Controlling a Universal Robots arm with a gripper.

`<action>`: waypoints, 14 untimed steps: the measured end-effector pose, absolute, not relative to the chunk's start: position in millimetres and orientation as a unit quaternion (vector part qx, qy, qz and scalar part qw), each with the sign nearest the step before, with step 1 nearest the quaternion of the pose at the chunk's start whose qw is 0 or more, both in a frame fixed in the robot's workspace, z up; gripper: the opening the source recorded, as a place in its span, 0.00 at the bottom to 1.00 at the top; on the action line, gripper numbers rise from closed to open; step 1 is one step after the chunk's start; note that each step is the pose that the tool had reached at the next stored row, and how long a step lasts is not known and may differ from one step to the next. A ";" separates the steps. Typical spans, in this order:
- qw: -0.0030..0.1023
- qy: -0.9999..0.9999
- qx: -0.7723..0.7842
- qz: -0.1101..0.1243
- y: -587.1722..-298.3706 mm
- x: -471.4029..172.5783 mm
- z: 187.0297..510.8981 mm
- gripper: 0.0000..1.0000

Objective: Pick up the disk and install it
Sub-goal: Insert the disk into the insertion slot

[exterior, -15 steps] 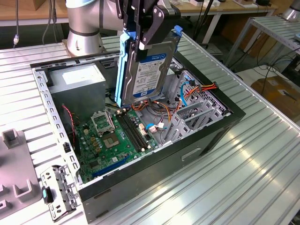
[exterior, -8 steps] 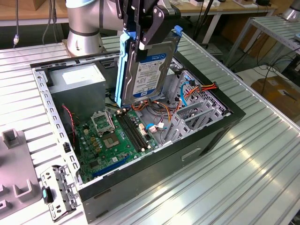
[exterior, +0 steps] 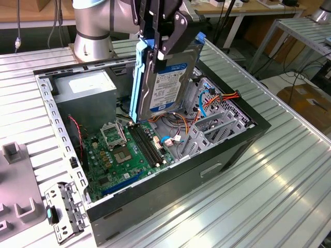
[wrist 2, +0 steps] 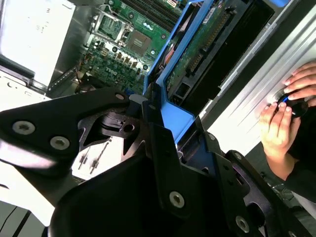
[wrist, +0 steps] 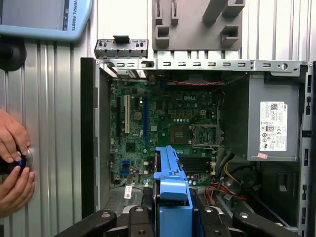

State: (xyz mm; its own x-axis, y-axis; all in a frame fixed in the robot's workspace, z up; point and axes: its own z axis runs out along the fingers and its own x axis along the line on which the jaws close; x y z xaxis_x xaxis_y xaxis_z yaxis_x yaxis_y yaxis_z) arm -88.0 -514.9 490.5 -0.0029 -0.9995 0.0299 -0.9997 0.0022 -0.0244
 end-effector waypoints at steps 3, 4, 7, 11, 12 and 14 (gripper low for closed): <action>0.003 -0.708 0.706 0.020 -519.2 -79.9 488.9 0.37; 0.003 -0.708 0.706 0.020 -519.7 -75.6 488.5 0.37; 0.003 -0.708 0.706 0.020 -520.8 -53.1 485.7 0.37; 0.004 -0.708 0.706 0.021 -521.8 -32.0 482.8 0.37; 0.004 -0.708 0.706 0.021 -522.6 -27.5 482.2 0.37; 0.004 -0.708 0.706 0.021 -526.4 -24.0 481.2 0.37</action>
State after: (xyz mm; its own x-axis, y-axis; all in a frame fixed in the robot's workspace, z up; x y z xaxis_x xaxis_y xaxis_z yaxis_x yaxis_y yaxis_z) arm -24.0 -526.4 481.2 -0.0028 -0.9994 0.0351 -0.9997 0.0020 -0.0243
